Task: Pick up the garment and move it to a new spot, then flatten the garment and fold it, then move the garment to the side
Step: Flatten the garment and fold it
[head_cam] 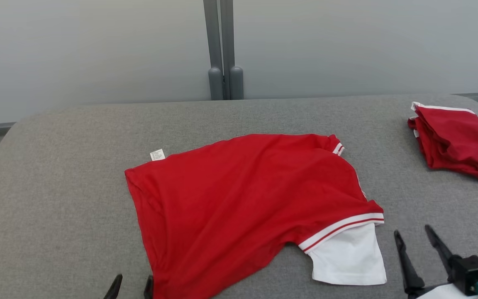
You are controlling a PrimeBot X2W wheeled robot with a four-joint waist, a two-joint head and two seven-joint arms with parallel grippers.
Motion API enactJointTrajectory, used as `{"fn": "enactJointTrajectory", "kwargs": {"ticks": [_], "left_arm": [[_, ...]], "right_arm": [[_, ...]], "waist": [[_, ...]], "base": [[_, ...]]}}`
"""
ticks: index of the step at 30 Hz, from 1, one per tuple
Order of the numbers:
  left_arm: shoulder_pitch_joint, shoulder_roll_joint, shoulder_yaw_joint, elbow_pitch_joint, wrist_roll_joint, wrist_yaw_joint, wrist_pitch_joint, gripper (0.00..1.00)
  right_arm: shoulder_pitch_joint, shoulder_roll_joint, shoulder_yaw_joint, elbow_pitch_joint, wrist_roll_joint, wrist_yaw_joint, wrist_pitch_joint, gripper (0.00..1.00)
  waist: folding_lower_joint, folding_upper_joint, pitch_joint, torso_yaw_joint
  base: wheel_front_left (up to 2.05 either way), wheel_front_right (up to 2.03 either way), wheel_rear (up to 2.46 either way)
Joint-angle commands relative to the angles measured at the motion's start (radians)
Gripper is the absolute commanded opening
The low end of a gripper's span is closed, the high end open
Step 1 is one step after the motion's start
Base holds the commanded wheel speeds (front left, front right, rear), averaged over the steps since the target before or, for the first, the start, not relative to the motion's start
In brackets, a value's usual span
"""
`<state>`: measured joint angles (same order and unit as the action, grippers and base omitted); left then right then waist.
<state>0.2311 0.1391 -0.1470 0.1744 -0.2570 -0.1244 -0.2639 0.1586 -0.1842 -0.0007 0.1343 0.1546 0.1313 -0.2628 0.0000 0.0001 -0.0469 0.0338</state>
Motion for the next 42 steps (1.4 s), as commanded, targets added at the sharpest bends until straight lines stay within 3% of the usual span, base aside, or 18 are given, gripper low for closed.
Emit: {"fn": "enactJointTrajectory", "kwargs": {"ticks": [1, 9, 17, 29, 30, 32, 33, 34, 35, 39, 42], "left_arm": [[0.016, 0.027, -0.015, 0.025, -0.008, -0.005, 0.001, 1.00], [-0.004, 0.076, -0.132, 0.104, -0.097, -0.007, 0.079, 1.00], [-0.076, 0.094, -0.215, 0.193, -0.165, -0.007, 0.098, 1.00], [-0.180, 0.064, -0.295, 0.382, -0.265, -0.007, 0.077, 1.00], [-0.188, 0.063, -0.306, 0.394, -0.274, -0.007, 0.081, 0.92], [-0.201, 0.061, -0.323, 0.418, -0.304, -0.007, 0.080, 0.46], [-0.208, 0.063, -0.337, 0.429, -0.318, -0.007, 0.080, 0.29], [-0.214, 0.064, -0.351, 0.438, -0.334, -0.007, 0.077, 0.02], [-0.217, 0.063, -0.364, 0.440, -0.352, -0.007, 0.076, 0.00], [-0.225, 0.093, -0.422, 0.393, -0.459, -0.008, 0.076, 0.00], [-0.202, 0.129, -0.399, 0.250, -0.595, -0.008, 0.057, 0.00]], "right_arm": [[-0.007, -0.024, 0.037, 0.045, 0.010, -0.001, 0.004, 1.00], [-0.042, -0.083, 0.107, 0.182, 0.029, -0.001, 0.119, 1.00], [-0.071, -0.061, 0.129, 0.251, 0.012, -0.001, 0.201, 1.00], [-0.141, -0.024, 0.165, 0.312, 0.010, -0.001, 0.266, 1.00], [-0.145, -0.021, 0.170, 0.319, 0.014, -0.001, 0.273, 1.00], [-0.156, -0.019, 0.196, 0.332, 0.025, -0.001, 0.288, 1.00], [-0.163, -0.021, 0.211, 0.338, 0.035, 0.000, 0.294, 0.60], [-0.171, -0.023, 0.222, 0.341, 0.051, 0.000, 0.297, 0.22], [-0.177, -0.024, 0.232, 0.340, 0.069, 0.000, 0.297, 0.00], [-0.185, -0.040, 0.225, 0.259, 0.225, -0.001, 0.279, 0.00], [-0.164, -0.063, 0.186, 0.104, 0.352, -0.001, 0.281, 0.00]], "waist": [[0.0000, -0.0001, 0.000, -0.003], [0.0000, -0.0001, 0.027, 0.020], [0.0000, -0.0001, 0.061, 0.029], [0.0000, -0.0001, 0.094, 0.019], [0.0000, -0.0001, 0.095, 0.019], [0.0000, -0.0001, 0.098, 0.019], [0.0000, -0.0001, 0.100, 0.019], [0.0000, -0.0001, 0.100, 0.019], [0.0000, -0.0001, 0.100, 0.020], [0.0000, -0.0001, 0.095, 0.021], [0.0000, -0.0001, 0.100, 0.010]], "base": [[0.00, 0.00, 0.00], [0.00, 0.00, 0.00], [0.00, 0.00, 0.00], [0.00, 0.00, 0.00], [0.00, 0.00, 0.00], [0.00, 0.00, 0.00], [0.00, 0.00, 0.00], [0.00, 0.00, 0.00], [0.00, 0.00, 0.00], [0.00, 0.00, 0.00], [0.00, 0.00, 0.00]]}}
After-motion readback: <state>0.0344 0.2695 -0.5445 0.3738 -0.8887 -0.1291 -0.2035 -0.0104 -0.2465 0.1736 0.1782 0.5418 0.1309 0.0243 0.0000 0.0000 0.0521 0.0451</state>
